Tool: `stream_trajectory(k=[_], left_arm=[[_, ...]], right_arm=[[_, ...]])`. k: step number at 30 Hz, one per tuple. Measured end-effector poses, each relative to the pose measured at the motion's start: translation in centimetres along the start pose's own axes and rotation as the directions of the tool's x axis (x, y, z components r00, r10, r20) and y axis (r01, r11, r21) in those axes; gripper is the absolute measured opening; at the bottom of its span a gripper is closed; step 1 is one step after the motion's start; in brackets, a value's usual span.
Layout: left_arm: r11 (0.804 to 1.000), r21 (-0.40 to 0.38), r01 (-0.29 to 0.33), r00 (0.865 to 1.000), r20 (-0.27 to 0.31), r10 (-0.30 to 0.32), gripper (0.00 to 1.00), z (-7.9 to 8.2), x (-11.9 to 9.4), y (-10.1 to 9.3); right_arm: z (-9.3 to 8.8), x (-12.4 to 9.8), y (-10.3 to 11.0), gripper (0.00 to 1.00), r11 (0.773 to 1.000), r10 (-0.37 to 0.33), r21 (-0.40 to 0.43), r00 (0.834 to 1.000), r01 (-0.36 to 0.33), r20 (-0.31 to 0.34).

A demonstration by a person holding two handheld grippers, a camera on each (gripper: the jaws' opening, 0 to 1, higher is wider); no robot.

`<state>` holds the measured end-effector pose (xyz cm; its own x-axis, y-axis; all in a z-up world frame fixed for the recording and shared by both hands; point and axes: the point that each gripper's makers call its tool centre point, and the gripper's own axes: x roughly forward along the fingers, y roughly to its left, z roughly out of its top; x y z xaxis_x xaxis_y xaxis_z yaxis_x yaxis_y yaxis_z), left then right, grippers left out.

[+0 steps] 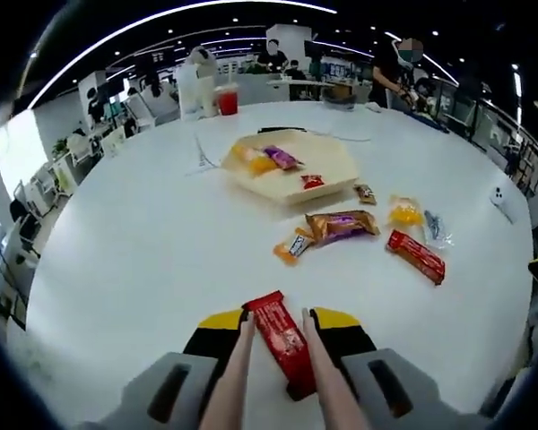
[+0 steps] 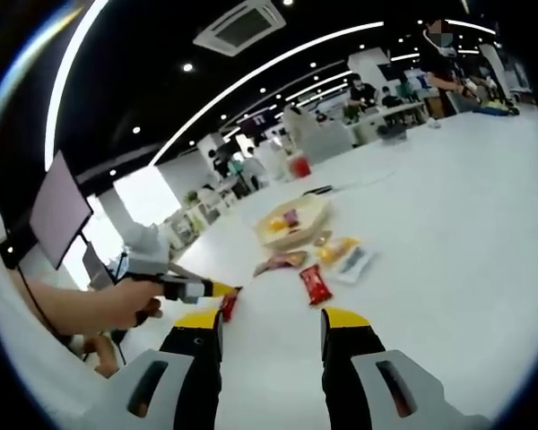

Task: Place the target food into the container with the food tongs after gripping and lifting it, then release it inside without dropping or visibly crushing the food.

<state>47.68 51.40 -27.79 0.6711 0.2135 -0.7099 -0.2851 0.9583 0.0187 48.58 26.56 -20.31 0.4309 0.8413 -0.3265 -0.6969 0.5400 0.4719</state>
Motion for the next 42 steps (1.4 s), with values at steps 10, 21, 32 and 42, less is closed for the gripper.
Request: stream_trajectory(k=[10,21,32,42], left_arm=[[0.963,-0.245,-0.110,0.993,0.023,0.120,0.27,-0.7,-0.2,1.4],[0.994,-0.091,-0.055,0.998,0.037,0.059,0.24,-1.9,0.0,-0.1],[1.000,0.003,-0.003,0.993,0.115,0.003,0.21,-2.0,-0.1,-0.2],[0.997,-0.009,0.077,0.994,0.083,-0.076,0.19,-2.2,-0.5,-0.1]], right_arm=[[-0.1,-0.1,-0.1,0.43,1.000,-0.007,-0.001,1.000,0.007,-0.006],[-0.2,-0.5,0.1,0.43,1.000,-0.003,-0.013,1.000,0.003,-0.011],[-1.2,-1.8,0.6,0.42,1.000,-0.014,-0.018,1.000,0.013,-0.011],[-1.9,-2.2,0.9,0.42,0.999,-0.029,-0.043,0.999,0.028,-0.039]])
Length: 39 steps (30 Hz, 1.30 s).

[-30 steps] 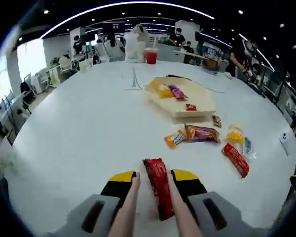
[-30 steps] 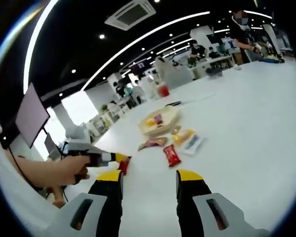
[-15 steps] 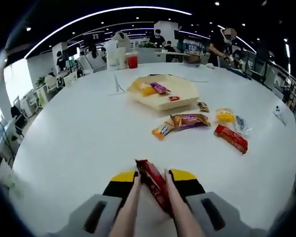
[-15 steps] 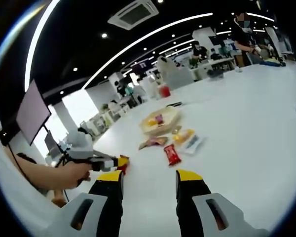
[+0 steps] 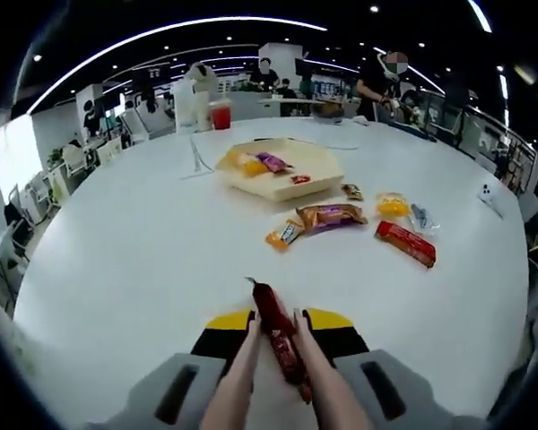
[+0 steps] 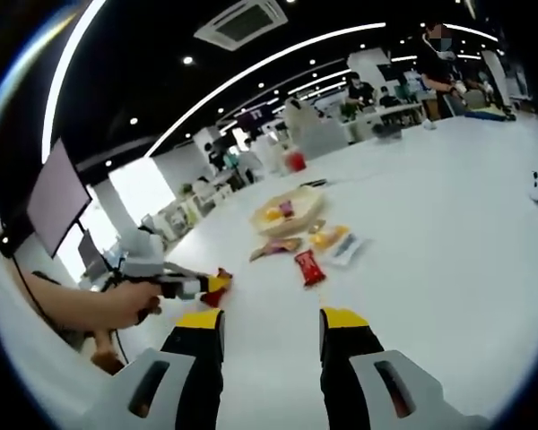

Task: Place the target food into the container with the food tongs after gripping and lifting it, then release it inside without dropping or visibly crushing the food.

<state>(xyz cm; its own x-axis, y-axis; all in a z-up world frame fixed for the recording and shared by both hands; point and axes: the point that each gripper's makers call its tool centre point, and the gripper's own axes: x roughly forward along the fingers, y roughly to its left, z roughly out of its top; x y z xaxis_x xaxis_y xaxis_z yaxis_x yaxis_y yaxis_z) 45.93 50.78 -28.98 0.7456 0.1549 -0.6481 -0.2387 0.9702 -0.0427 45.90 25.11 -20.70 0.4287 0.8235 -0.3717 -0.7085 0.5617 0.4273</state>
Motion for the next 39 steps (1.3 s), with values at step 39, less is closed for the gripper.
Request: stream_trajectory(k=[39], left_arm=[[0.994,0.059,0.088,0.994,0.054,-0.092,0.14,1.5,-2.7,0.0]], right_arm=[[-1.1,-1.2,1.7,0.42,0.999,-0.004,-0.051,0.999,0.002,-0.038]])
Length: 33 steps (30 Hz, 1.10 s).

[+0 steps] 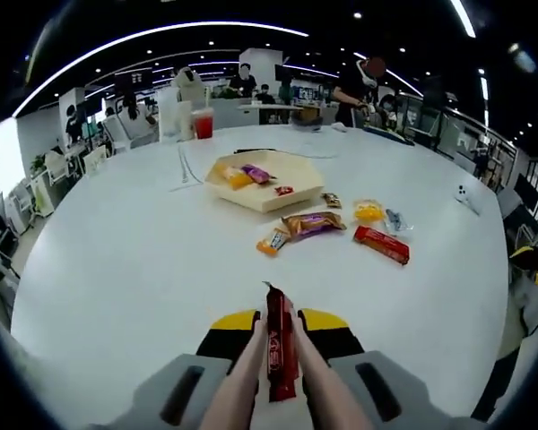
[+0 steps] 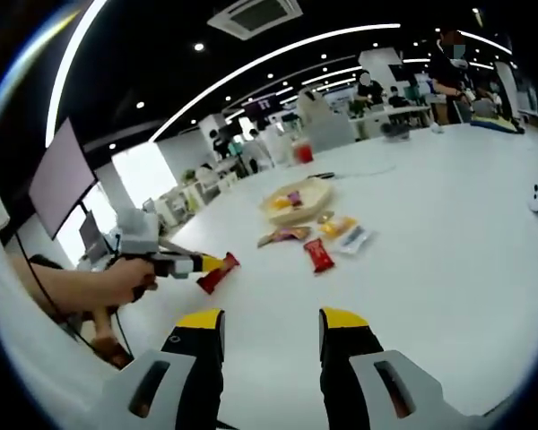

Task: Place the target food into the container with the food tongs after gripping and lifting it, then release it inside without dropping or visibly crushing the food.

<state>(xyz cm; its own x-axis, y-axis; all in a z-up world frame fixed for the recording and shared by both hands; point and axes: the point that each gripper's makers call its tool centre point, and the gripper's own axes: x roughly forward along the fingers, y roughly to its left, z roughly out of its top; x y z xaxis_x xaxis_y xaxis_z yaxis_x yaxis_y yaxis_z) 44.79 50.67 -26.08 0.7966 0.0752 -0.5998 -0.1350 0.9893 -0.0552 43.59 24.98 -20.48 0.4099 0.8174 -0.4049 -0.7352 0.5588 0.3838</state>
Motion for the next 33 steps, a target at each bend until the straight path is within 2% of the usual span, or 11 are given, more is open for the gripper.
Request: stream_trajectory(k=[2,8,13,14,15,16,22,25,27,29,33], left_arm=[[1.000,0.001,0.007,1.000,0.004,-0.007,0.14,0.3,-0.1,0.0],[1.000,0.006,0.005,0.997,0.074,-0.006,0.14,3.2,-1.1,0.5],[1.000,0.002,0.010,0.995,0.097,-0.011,0.14,5.0,-1.6,0.6],[1.000,-0.008,0.009,0.994,0.106,-0.009,0.14,5.4,-1.7,0.7],[0.996,-0.078,0.036,0.994,0.109,-0.028,0.14,5.9,-1.6,0.6],[0.992,-0.116,0.044,0.993,0.116,-0.031,0.14,6.4,-1.6,0.6],[0.994,-0.093,0.051,0.983,0.182,-0.033,0.14,10.7,-2.3,0.6],[0.995,-0.083,0.056,0.980,0.195,-0.039,0.15,12.0,-2.4,0.4],[0.991,-0.104,0.080,0.978,0.199,-0.058,0.15,12.9,-2.4,0.1],[0.994,-0.068,0.085,0.973,0.218,-0.069,0.15,14.3,-2.5,-0.1],[0.995,-0.048,0.091,0.967,0.244,-0.077,0.15,16.6,-2.6,-0.2]], right_arm=[[0.1,0.1,-0.1,0.42,1.000,-0.001,0.003,1.000,0.001,0.002],[0.6,0.8,0.3,0.42,1.000,0.011,-0.008,1.000,-0.011,0.003],[0.8,1.1,0.2,0.42,1.000,0.016,-0.009,1.000,-0.016,0.006],[0.9,1.2,0.2,0.42,1.000,0.017,-0.009,1.000,-0.017,0.007],[0.9,1.3,0.2,0.42,1.000,0.018,-0.008,1.000,-0.018,0.007],[0.9,1.3,0.2,0.42,1.000,0.018,-0.008,1.000,-0.018,0.007],[1.2,1.5,0.2,0.42,1.000,0.022,-0.008,1.000,-0.022,0.017],[1.4,1.5,0.1,0.42,1.000,0.020,-0.010,0.999,-0.020,0.025],[1.7,1.2,-0.3,0.41,1.000,0.008,-0.013,0.999,-0.007,0.040],[2.0,0.9,-0.6,0.41,1.000,-0.004,-0.009,0.998,0.005,0.056],[2.4,0.4,-1.0,0.42,1.000,-0.017,0.003,0.997,0.017,0.082]])
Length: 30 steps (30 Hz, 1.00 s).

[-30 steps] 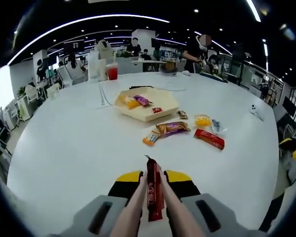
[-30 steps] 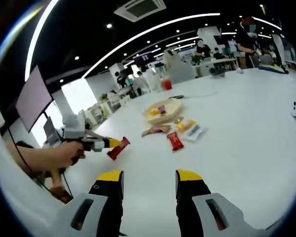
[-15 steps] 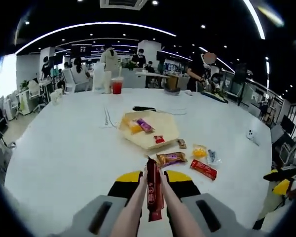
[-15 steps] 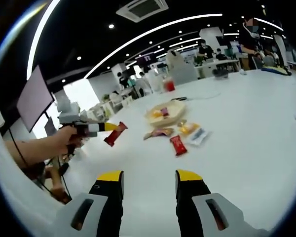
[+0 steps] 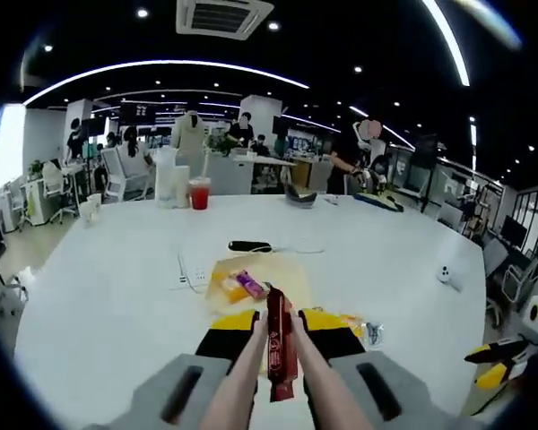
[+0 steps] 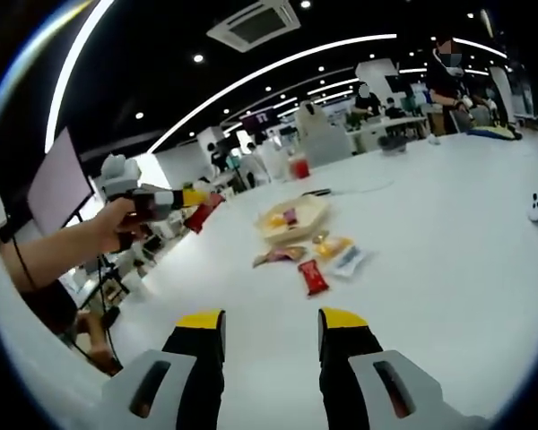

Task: Place the target food into the container with the food tongs after gripping and lifting it, then release it inside without dropping or visibly crushing the food.

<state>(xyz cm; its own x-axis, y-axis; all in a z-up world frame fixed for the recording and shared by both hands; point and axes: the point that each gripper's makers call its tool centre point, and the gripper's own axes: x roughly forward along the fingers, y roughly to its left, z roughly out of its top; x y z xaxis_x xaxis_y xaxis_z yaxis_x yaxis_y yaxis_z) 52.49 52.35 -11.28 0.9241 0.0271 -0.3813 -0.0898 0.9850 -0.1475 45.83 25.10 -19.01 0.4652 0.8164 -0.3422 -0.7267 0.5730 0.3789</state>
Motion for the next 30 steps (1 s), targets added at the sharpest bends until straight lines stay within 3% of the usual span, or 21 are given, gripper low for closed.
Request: stream_trajectory(k=[6,21,30], left_arm=[[0.999,0.030,0.018,1.000,0.020,-0.019,0.15,2.4,0.9,-0.6],[0.994,0.100,0.049,0.997,0.051,-0.055,0.15,8.1,4.9,-1.5],[0.989,0.140,0.056,0.997,0.038,-0.062,0.15,9.9,7.2,-1.2]], right_arm=[[0.9,-0.2,0.0,0.48,1.000,-0.003,-0.009,0.999,0.003,0.047],[1.7,-1.1,-0.8,0.49,1.000,-0.030,0.012,0.995,0.029,0.092],[3.3,-0.7,-0.4,0.52,0.998,-0.019,-0.053,0.994,0.025,0.109]])
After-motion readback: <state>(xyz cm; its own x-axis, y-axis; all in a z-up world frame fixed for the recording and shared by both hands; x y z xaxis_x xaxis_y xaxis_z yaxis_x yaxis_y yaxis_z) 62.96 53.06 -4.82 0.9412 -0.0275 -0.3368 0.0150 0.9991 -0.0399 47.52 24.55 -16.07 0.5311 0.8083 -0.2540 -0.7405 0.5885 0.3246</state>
